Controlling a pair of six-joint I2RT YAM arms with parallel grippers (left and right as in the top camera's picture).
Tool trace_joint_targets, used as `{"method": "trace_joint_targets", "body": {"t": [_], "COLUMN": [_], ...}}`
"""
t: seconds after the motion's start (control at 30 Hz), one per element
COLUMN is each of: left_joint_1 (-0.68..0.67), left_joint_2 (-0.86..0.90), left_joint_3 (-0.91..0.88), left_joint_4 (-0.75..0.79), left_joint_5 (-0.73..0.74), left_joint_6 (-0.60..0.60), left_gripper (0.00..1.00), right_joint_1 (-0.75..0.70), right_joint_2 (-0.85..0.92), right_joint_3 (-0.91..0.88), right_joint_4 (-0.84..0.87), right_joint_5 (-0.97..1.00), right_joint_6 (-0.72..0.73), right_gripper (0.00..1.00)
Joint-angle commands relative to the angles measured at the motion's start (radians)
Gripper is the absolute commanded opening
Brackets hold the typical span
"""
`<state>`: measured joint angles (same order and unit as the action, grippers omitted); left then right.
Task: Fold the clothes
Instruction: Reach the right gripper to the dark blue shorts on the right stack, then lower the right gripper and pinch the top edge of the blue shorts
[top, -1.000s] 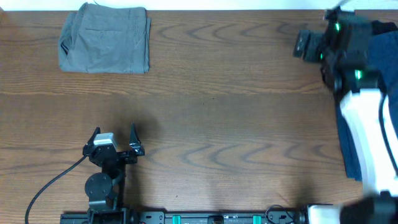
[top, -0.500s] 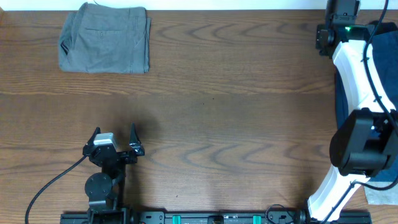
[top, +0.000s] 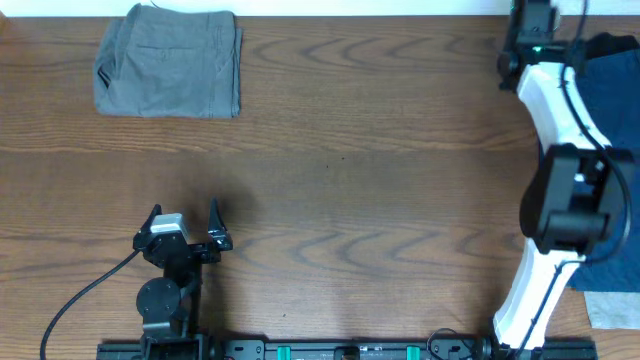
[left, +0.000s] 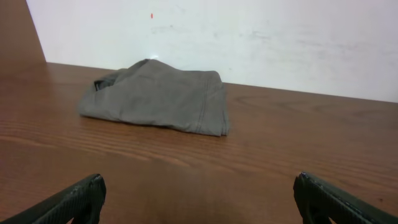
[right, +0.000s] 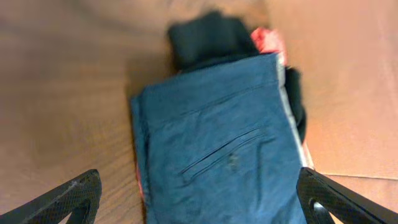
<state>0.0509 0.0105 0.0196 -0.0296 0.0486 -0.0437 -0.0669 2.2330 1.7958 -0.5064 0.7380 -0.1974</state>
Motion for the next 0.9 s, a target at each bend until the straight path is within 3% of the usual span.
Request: {"method": "trace_joint_targets", "body": {"t": [0.0, 0.43, 0.87], "left_joint_1": [0.004, 0.004, 0.004], "left_joint_2": [-0.006, -0.006, -0.006], "left_joint_3": [-0.016, -0.016, -0.016], "left_joint_4": [-0.037, -0.037, -0.037], "left_joint_5": [-0.013, -0.013, -0.013], "left_joint_6": [0.018, 0.018, 0.017], "left_gripper": [0.98, 0.98, 0.98], "right_joint_1": [-0.012, -0.044, -0.077], "right_joint_2": [0.045, 0.131, 0.142], "right_joint_3": [0.005, 0.005, 0.004], "right_joint_4": [0.011, 0.035, 0.016], "right_joint_5": [0.077, 0.094, -0.029], "right_joint_6": [-0.047, -0.066, -0.046], "right_gripper": [0.97, 0.95, 0.92]}}
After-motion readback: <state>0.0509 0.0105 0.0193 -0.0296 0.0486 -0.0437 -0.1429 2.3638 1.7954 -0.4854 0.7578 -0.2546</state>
